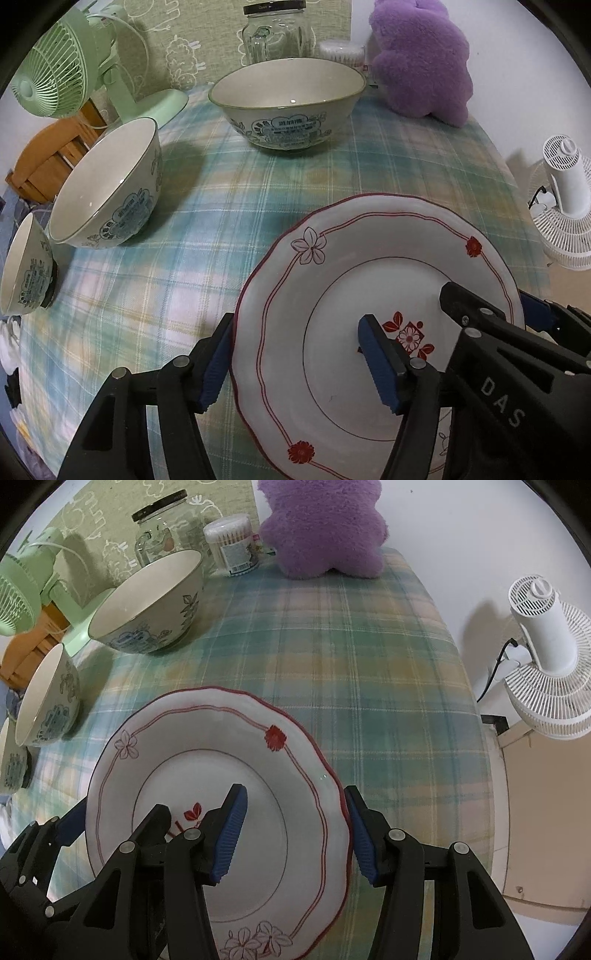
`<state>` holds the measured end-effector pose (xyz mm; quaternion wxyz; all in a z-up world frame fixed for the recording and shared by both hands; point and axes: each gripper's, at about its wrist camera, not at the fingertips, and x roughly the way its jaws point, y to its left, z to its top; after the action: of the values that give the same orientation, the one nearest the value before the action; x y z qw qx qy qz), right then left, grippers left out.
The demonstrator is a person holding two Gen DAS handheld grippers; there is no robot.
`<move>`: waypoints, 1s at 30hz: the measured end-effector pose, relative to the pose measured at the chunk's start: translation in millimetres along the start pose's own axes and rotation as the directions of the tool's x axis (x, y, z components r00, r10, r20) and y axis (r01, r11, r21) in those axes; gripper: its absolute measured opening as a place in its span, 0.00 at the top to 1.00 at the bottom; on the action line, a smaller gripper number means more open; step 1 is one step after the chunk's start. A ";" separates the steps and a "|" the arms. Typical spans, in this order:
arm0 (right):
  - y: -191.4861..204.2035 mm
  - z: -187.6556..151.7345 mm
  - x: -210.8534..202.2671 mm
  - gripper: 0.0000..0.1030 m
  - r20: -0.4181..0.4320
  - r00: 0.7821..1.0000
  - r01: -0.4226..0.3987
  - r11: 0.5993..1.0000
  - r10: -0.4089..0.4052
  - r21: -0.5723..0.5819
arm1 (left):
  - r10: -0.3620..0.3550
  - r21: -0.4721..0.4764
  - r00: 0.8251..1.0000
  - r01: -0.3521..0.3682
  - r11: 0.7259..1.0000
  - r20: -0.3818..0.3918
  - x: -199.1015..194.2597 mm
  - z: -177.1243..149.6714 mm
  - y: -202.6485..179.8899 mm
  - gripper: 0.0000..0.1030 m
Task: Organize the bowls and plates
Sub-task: 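Grasp the rim of the red-rimmed white plate with both tools and lift, then carry the red-rimmed plate over the yellow-flower plate stack with both tools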
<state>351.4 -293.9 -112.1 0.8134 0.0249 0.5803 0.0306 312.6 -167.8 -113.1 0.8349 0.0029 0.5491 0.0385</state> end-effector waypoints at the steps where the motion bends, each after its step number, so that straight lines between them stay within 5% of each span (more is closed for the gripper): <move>1: 0.7 0.4 0.6 0.45 0.000 1.000 0.008 1.000 -0.008 0.000 | 0.001 0.000 1.000 -0.001 1.000 0.001 0.4 0.3 0.0 0.34; 12: 0.3 -1.4 -15.9 0.46 0.028 0.999 0.020 1.000 -0.020 0.011 | 0.012 0.001 0.999 -0.012 1.000 0.033 -23.5 0.3 -2.9 0.35; 30: 3.9 -39.2 -119.8 0.46 0.154 0.987 0.038 0.996 -0.049 0.075 | -0.045 0.028 0.988 0.041 0.999 0.151 -118.5 -29.8 9.8 0.36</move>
<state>275.3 -299.2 -11.6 0.8554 0.0438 0.5161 -0.0103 237.9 -167.1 -15.9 0.8747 0.0044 0.4844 0.0133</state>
